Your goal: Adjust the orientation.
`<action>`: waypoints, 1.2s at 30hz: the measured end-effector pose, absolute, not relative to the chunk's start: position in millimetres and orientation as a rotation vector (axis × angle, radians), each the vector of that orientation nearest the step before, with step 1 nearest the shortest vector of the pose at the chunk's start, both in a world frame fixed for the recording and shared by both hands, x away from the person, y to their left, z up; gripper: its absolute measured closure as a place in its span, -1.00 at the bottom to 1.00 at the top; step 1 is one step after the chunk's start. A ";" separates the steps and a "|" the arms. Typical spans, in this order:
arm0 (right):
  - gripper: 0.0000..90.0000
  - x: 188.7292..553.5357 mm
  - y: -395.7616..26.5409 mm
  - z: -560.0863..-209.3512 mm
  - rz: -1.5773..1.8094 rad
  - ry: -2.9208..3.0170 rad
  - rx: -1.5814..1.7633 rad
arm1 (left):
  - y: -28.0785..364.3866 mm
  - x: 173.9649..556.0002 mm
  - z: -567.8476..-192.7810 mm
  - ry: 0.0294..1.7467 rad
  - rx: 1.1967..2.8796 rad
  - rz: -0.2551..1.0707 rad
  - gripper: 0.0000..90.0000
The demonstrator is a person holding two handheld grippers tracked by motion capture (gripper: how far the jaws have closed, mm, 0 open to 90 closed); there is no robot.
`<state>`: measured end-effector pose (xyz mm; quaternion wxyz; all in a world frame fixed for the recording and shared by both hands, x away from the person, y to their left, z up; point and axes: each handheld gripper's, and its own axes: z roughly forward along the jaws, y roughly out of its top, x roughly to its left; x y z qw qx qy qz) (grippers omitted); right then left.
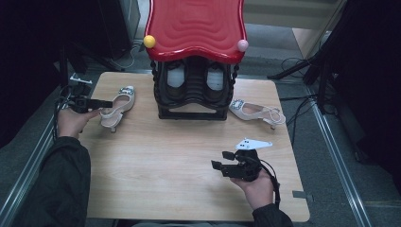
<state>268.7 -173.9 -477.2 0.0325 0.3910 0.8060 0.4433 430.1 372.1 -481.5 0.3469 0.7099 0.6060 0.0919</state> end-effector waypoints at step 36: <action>-0.11 272.1 -182.5 -477.0 1.378 2.452 1.235 | 350.1 415.2 -453.2 1.581 1.707 0.267 0.97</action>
